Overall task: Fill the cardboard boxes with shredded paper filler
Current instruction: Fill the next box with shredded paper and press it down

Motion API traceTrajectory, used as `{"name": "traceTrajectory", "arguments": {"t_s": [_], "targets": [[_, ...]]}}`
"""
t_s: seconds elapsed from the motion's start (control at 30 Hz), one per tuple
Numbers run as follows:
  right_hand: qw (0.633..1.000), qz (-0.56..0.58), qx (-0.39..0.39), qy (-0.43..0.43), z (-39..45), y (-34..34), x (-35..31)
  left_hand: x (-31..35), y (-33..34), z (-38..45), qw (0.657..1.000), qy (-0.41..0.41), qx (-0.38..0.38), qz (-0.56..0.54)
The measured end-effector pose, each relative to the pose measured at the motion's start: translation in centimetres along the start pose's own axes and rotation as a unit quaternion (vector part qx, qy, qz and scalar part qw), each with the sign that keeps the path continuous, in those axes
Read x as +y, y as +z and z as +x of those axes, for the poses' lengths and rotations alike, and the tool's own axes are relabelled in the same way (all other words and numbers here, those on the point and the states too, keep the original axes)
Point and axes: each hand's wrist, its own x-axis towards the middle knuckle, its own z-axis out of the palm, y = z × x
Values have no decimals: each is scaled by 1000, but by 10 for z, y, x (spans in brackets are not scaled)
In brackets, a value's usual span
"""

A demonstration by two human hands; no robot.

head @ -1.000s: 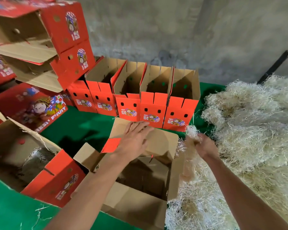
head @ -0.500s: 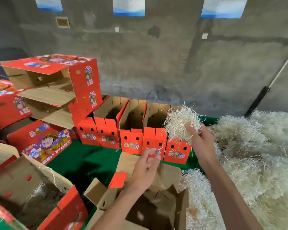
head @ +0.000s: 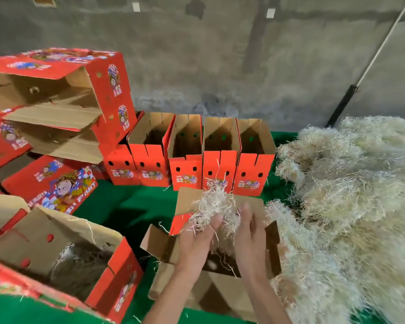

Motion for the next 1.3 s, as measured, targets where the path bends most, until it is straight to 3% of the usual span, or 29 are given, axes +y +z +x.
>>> {"name": "traceTrajectory", "arguments": {"t_s": [0.1,0.27,0.43,0.53,0.73,0.9,1.03,1.17,1.3], "targets": [[999,-38,27,-28,-13,19,12,-9,1,-12,998,-46,9,34],[998,-11,61,-32,-19,32,22,-16,-1,-20,999,-8,14,41],[999,-9,31,-20,-22,44,26,-14,-11,-6,999,-22,21,30],[999,-36,29,16,-16,40,30,-15,-19,12,995,-75,57,17],[998,-48,11,39,-5,21,22,-4,-20,32,981,-188,9,-38],[1000,-5,14,-9,14,12,10,11,-7,23,970,-234,-50,-48],[997,-39,-32,-55,39,-4,15,-1,15,15,947,-234,-166,-145],[992,-66,-88,-62,66,-32,21,-18,43,23,961,-197,-94,-172],[997,-43,-23,-64,115,-76,38,-20,61,45,967,-162,-77,-180]]}}
